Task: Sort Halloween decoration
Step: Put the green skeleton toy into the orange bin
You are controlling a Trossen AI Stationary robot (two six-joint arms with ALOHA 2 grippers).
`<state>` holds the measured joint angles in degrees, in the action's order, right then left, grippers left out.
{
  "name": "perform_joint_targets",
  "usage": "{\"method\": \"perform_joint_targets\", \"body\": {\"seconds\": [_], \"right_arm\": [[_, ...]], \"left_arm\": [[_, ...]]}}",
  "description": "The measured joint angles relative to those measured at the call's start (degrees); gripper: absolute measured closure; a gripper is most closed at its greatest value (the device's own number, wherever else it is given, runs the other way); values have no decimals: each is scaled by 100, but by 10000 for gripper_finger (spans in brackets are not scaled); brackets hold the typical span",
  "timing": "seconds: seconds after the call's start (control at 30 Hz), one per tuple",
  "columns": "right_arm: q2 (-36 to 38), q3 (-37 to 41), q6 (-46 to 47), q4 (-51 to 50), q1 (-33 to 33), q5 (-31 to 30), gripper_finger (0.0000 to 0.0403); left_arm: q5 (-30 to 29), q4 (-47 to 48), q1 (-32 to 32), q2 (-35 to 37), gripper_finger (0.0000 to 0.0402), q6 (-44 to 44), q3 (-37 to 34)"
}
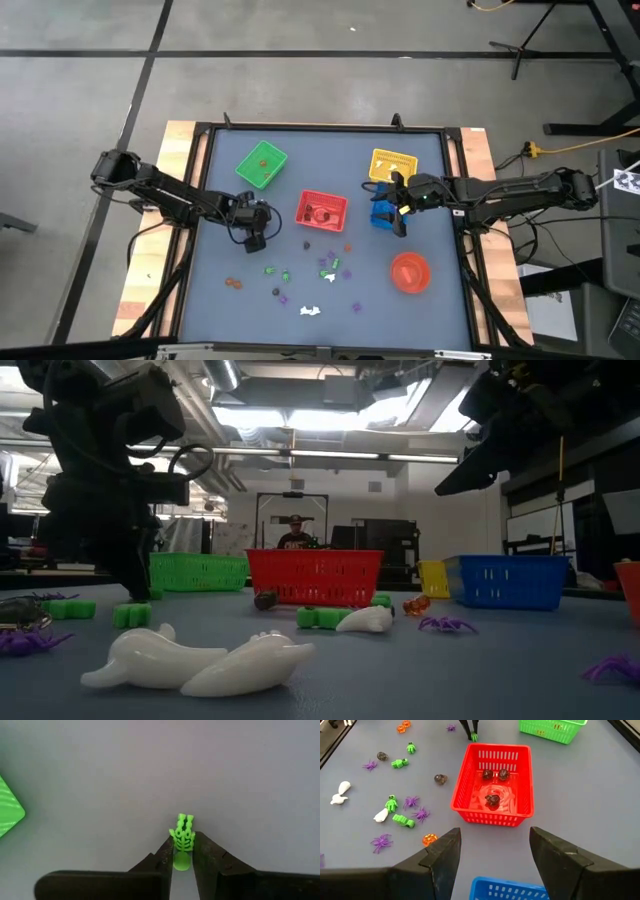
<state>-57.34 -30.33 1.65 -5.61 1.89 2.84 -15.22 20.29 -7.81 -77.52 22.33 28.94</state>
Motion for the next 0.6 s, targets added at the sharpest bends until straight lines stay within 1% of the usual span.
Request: {"method": "perform_joint_targets", "body": {"seconds": [0.13,0.3,0.6], "right_arm": [[0,0,0,0,-2,-1,166],[0,0,6,59,-2,1,166],[2,0,388,1171,-2,65,166]], "left_arm": [[-82,-5,14,-15,366,0,157],[-49,-36,9,-15,367,-1,418],[-18,-65,9,-7,367,0,1298]]}}
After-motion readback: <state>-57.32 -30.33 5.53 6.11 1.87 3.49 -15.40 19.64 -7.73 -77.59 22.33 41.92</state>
